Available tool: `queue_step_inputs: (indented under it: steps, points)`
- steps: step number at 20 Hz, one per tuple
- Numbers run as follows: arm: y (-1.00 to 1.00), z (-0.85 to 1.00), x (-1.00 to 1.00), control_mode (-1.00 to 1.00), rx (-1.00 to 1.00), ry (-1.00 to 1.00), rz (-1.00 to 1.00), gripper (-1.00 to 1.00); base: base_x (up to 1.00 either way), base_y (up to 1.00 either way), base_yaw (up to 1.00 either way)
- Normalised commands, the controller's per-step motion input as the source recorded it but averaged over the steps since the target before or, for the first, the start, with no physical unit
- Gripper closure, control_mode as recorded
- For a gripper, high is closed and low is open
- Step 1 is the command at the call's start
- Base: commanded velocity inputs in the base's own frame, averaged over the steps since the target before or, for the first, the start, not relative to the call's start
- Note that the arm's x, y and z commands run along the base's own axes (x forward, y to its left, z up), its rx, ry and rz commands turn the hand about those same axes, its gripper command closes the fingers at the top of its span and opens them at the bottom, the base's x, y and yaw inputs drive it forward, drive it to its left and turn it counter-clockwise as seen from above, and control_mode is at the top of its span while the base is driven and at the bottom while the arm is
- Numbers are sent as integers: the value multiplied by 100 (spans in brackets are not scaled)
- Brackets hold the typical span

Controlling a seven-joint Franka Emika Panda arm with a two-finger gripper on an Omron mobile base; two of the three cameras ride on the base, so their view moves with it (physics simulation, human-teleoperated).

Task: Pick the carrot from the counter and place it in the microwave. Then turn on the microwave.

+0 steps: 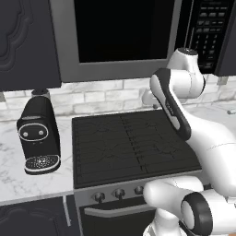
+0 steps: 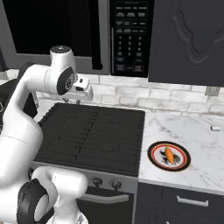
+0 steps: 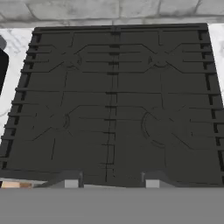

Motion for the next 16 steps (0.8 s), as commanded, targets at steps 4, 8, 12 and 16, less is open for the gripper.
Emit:
queue_step_inputs:
  steps: [4, 8, 12, 16]
  points:
    - [0, 1, -6, -100, 0, -16, 0, -100, 0, 0, 0]
    - [0, 15, -18, -100, 0, -36, 0, -100, 0, 0, 0]
    - [-5, 23, -13, -100, 0, -41, 0, -100, 0, 0, 0]
    - [-14, 29, -10, -100, 0, -42, 0, -100, 0, 0, 0]
